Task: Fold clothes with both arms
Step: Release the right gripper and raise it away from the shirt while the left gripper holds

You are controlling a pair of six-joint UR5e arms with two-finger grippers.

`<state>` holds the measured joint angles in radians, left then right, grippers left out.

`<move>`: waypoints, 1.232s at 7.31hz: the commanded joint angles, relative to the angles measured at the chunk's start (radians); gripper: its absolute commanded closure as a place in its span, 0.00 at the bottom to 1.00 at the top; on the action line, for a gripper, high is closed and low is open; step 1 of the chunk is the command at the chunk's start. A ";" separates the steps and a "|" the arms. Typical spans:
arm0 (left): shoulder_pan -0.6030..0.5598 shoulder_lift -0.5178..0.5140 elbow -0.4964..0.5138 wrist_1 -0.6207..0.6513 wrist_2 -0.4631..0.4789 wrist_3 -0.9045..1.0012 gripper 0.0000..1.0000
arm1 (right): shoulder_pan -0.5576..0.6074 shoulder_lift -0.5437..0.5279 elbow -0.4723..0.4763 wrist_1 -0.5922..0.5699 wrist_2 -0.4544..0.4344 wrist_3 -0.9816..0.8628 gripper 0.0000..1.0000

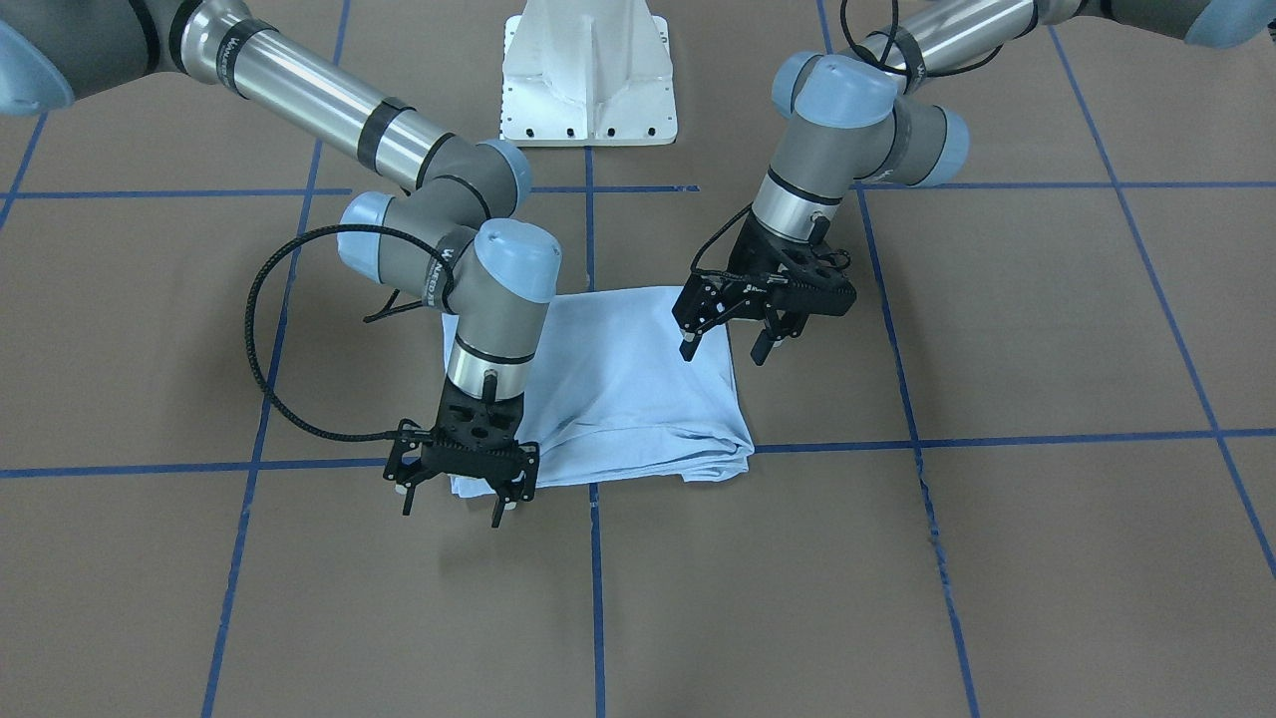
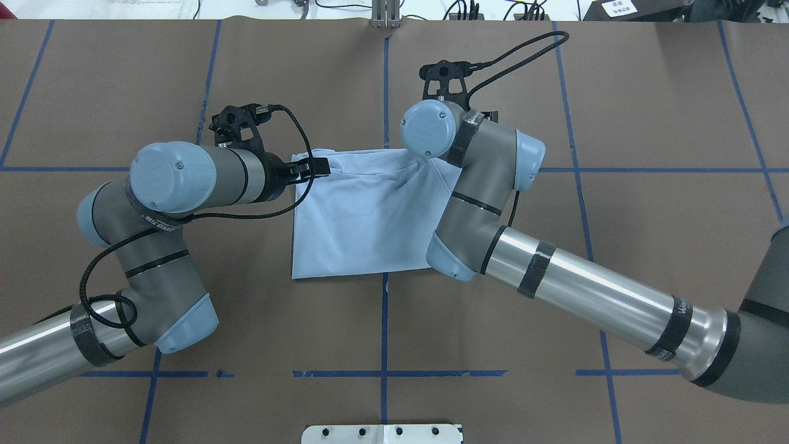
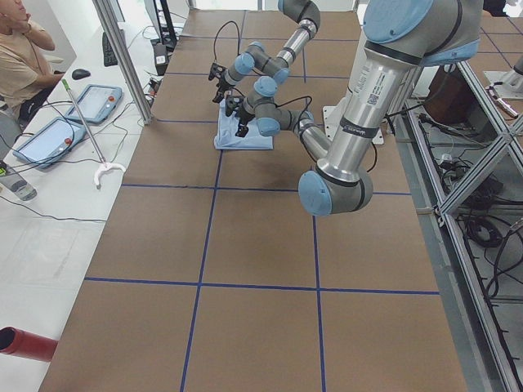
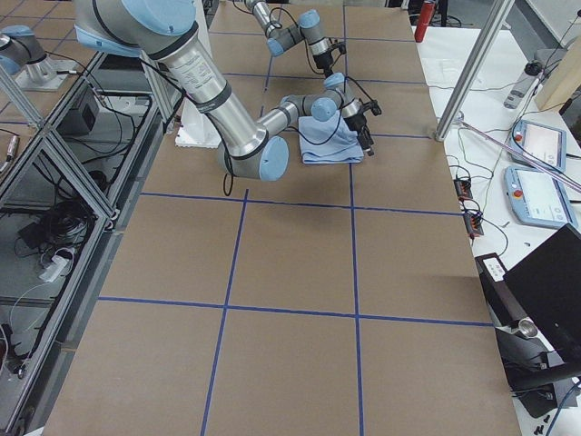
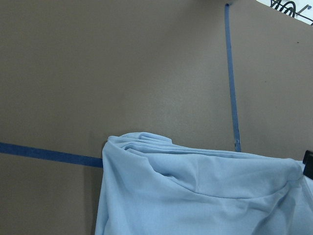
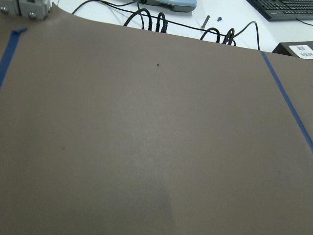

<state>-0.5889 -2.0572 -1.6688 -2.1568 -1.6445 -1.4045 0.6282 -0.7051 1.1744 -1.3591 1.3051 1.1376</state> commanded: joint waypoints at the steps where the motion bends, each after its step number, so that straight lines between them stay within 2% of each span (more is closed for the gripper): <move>1: 0.003 0.005 0.000 -0.002 0.000 -0.001 0.00 | 0.044 0.010 0.022 0.074 0.147 -0.007 0.00; 3: 0.015 -0.012 0.029 -0.002 0.002 -0.007 0.00 | 0.044 0.003 0.108 0.000 0.222 -0.001 0.00; 4: 0.015 -0.032 0.088 -0.002 0.006 -0.004 0.00 | 0.059 0.001 0.111 -0.006 0.258 -0.001 0.00; 6: 0.020 -0.073 0.171 0.008 0.012 0.012 0.00 | 0.061 -0.002 0.116 -0.006 0.260 -0.002 0.00; 9: 0.008 -0.086 0.220 0.015 0.071 0.114 0.00 | 0.061 -0.014 0.119 -0.002 0.260 -0.002 0.00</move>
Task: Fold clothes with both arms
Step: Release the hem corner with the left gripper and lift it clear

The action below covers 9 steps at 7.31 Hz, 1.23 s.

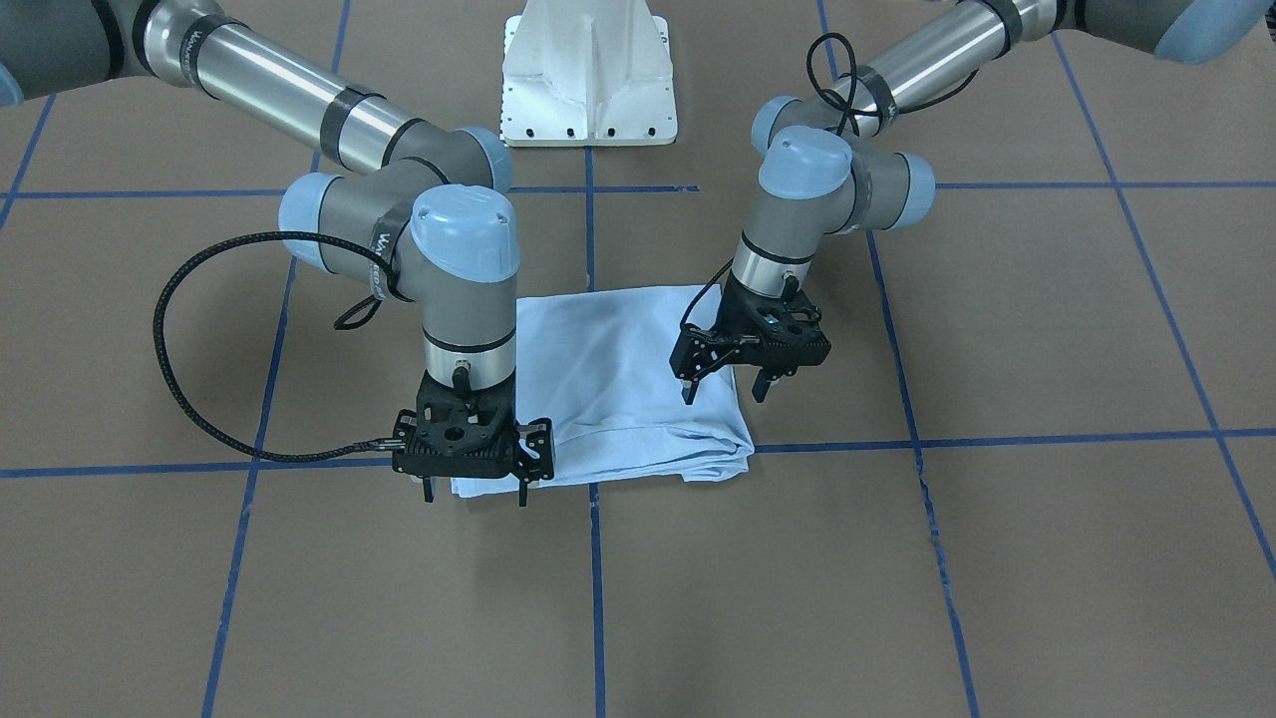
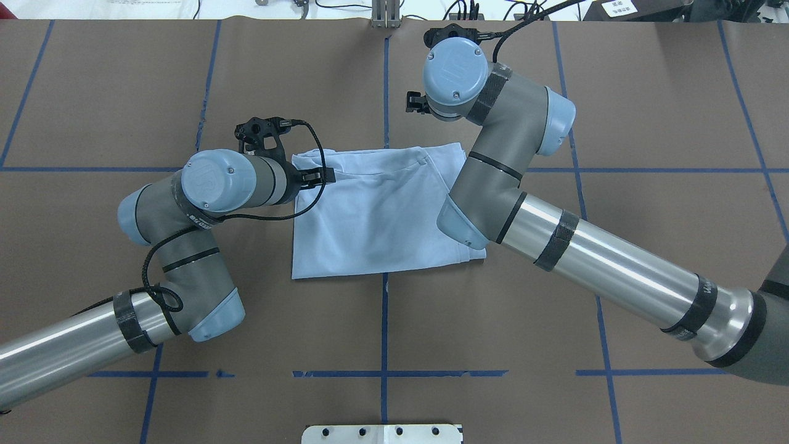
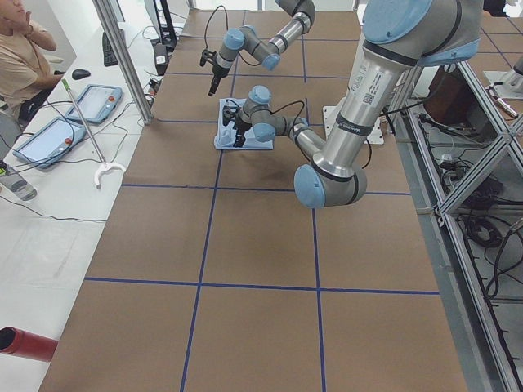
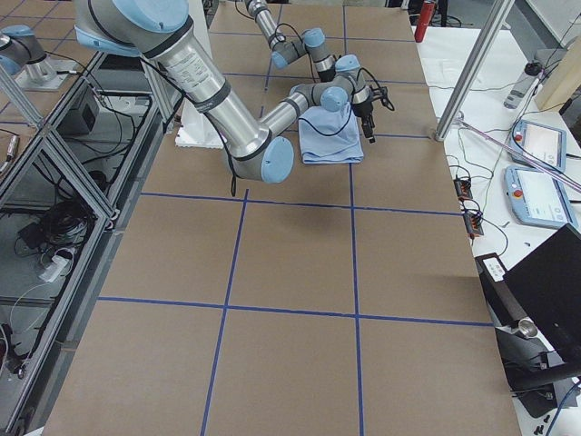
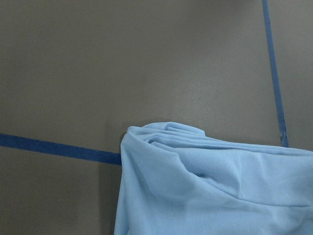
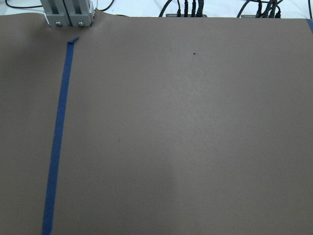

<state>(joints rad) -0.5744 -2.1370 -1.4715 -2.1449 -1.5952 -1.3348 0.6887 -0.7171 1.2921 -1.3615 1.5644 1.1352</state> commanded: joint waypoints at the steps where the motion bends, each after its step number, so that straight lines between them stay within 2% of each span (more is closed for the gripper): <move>1: -0.013 -0.009 0.040 0.003 0.032 0.075 0.00 | 0.000 -0.005 0.001 0.002 -0.001 0.000 0.00; 2: -0.015 -0.026 0.071 0.003 0.044 0.086 0.00 | 0.000 -0.007 0.001 0.002 -0.001 0.001 0.00; 6: -0.010 -0.028 0.077 0.002 0.063 0.193 0.00 | 0.000 -0.013 0.003 0.005 -0.001 0.001 0.00; 9: -0.007 -0.031 0.073 0.000 0.064 0.201 0.00 | 0.000 -0.013 0.001 0.007 -0.001 0.001 0.00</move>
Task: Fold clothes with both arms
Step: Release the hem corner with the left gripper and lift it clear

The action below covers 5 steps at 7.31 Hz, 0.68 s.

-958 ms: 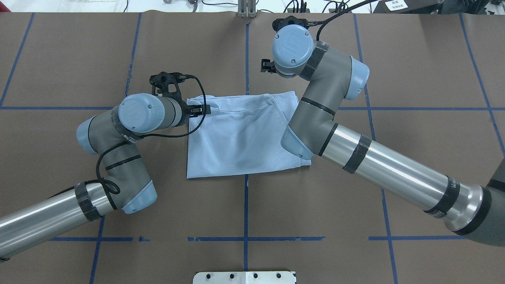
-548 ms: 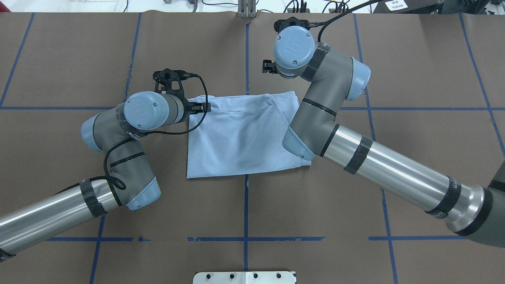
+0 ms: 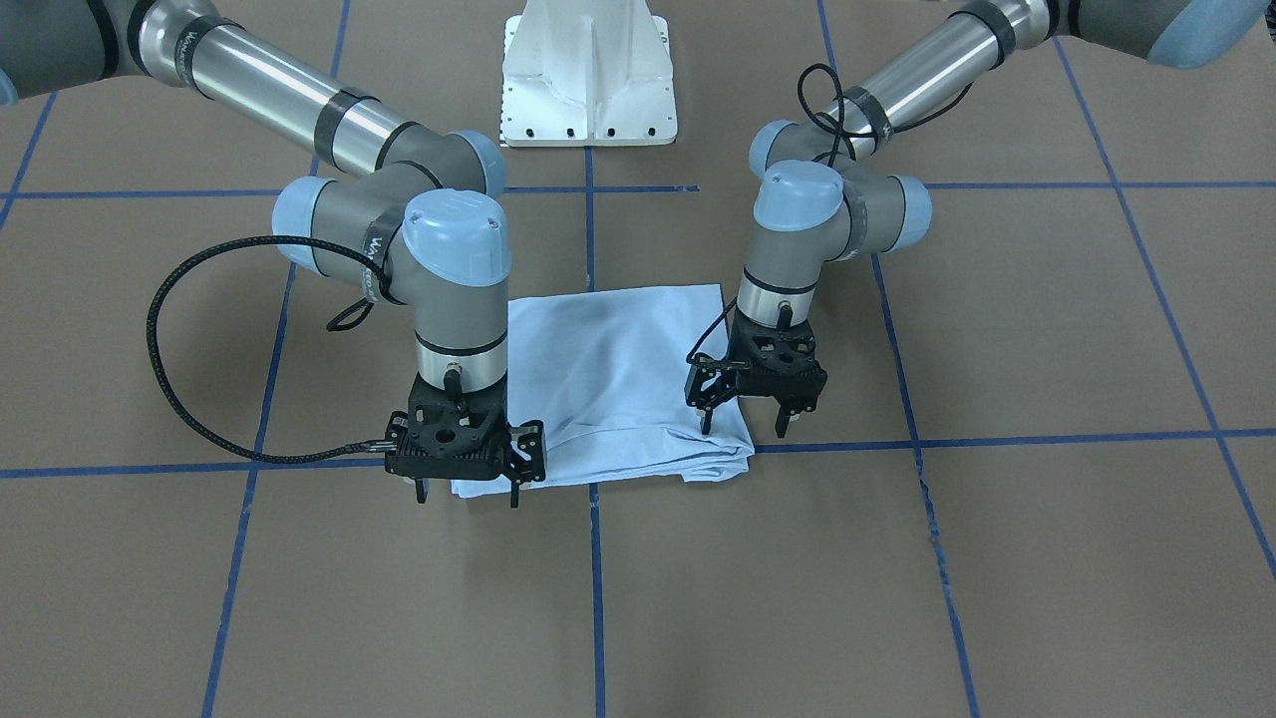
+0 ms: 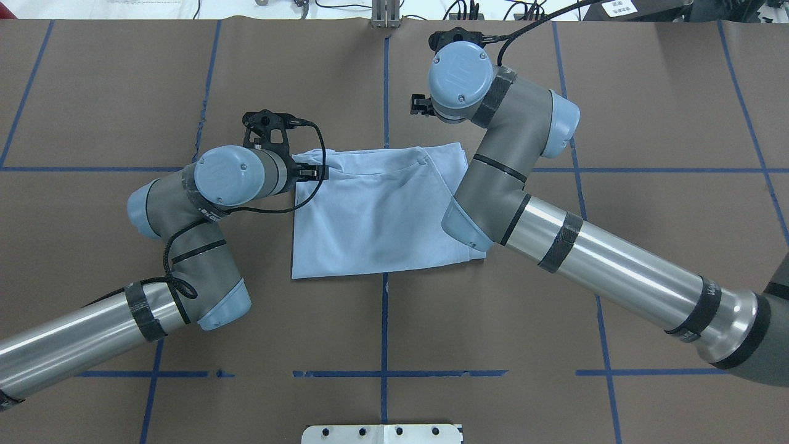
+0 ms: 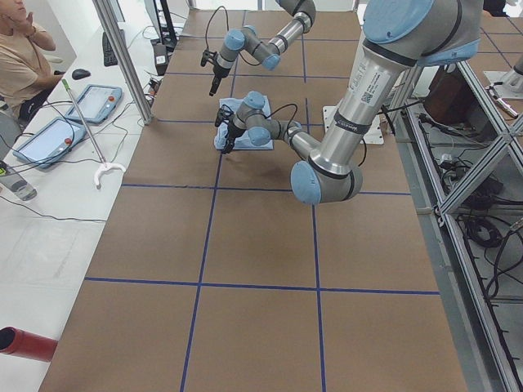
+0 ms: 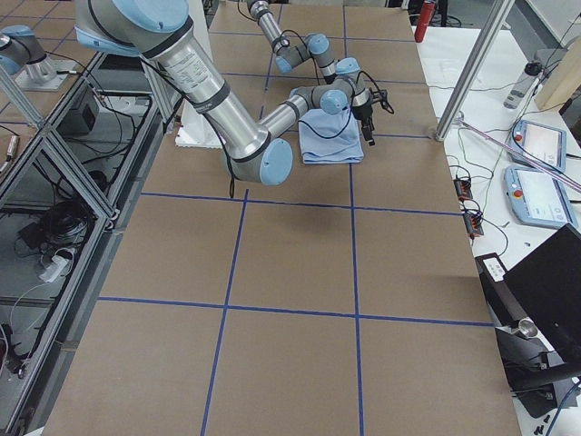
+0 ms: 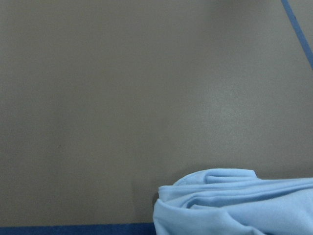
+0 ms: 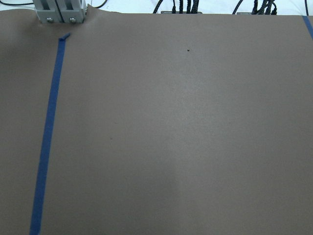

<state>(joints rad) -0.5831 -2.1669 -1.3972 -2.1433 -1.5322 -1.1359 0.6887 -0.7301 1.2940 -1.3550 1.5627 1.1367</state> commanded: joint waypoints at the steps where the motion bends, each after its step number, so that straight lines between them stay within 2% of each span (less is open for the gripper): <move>1: 0.002 -0.004 0.006 0.000 0.004 0.001 0.00 | 0.002 0.000 -0.001 0.001 -0.001 -0.002 0.00; 2: 0.002 -0.007 0.024 0.000 0.051 0.001 0.00 | 0.002 -0.002 -0.001 0.001 -0.001 -0.002 0.00; 3: -0.001 -0.036 0.076 -0.001 0.066 -0.001 0.00 | 0.002 -0.005 -0.001 -0.001 -0.001 -0.002 0.00; 5: -0.050 -0.051 0.104 -0.003 0.064 -0.010 0.00 | 0.005 -0.005 -0.001 0.001 0.000 -0.003 0.00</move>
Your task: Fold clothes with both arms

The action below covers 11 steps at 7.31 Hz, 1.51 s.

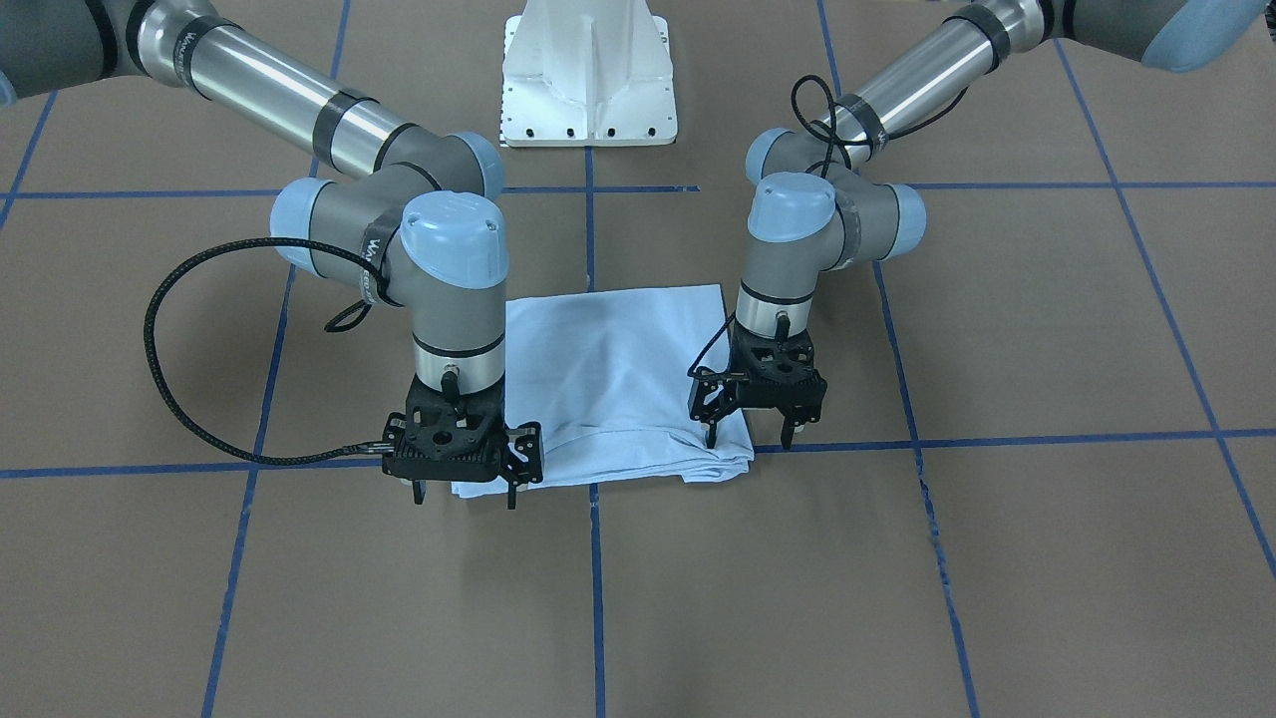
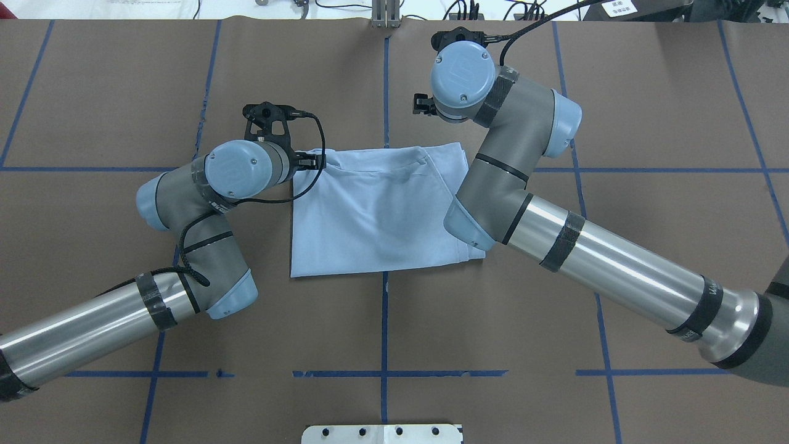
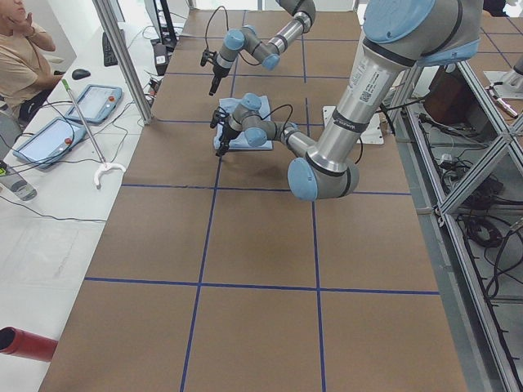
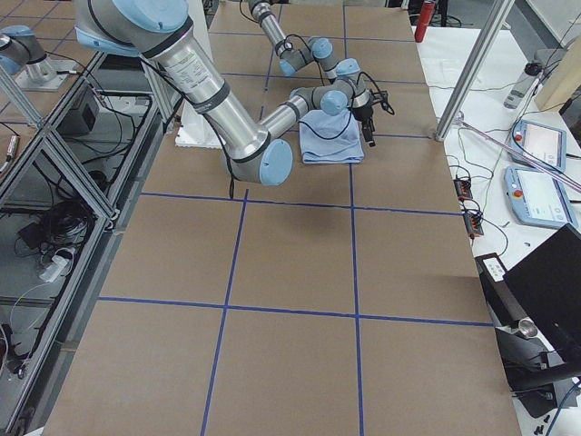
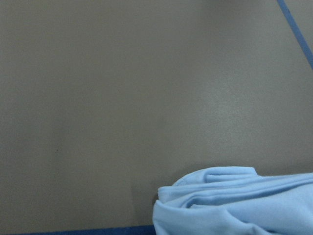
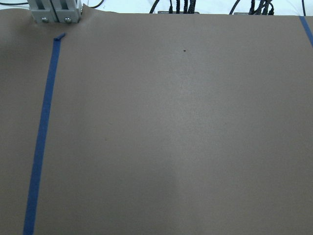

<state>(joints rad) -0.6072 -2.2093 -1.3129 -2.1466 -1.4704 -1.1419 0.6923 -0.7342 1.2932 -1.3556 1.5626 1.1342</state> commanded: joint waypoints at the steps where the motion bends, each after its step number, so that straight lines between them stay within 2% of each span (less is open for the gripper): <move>1: -0.042 -0.009 0.050 -0.003 0.002 0.002 0.00 | 0.001 -0.002 0.000 0.001 0.001 -0.001 0.00; 4: -0.060 -0.012 0.026 -0.009 -0.011 0.004 0.00 | 0.006 -0.001 0.000 0.003 0.017 -0.007 0.00; 6: -0.071 0.016 -0.085 0.007 -0.120 0.005 0.00 | 0.058 -0.011 0.020 -0.003 0.182 -0.016 0.00; 7: -0.074 0.093 -0.197 0.032 -0.155 0.008 0.00 | 0.113 -0.069 0.075 -0.010 0.262 -0.027 0.00; 8: -0.097 0.147 -0.336 0.131 -0.191 0.074 0.00 | 0.184 -0.158 0.151 -0.013 0.349 -0.127 0.00; 9: -0.133 0.192 -0.499 0.287 -0.203 0.179 0.00 | 0.279 -0.248 0.226 -0.064 0.431 -0.278 0.00; 11: -0.274 0.290 -0.729 0.521 -0.344 0.390 0.00 | 0.483 -0.373 0.328 -0.234 0.531 -0.631 0.00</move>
<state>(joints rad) -0.7928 -1.9858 -1.8958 -1.7688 -1.7317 -0.8948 1.0493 -1.0262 1.5589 -1.4913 2.0279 0.7191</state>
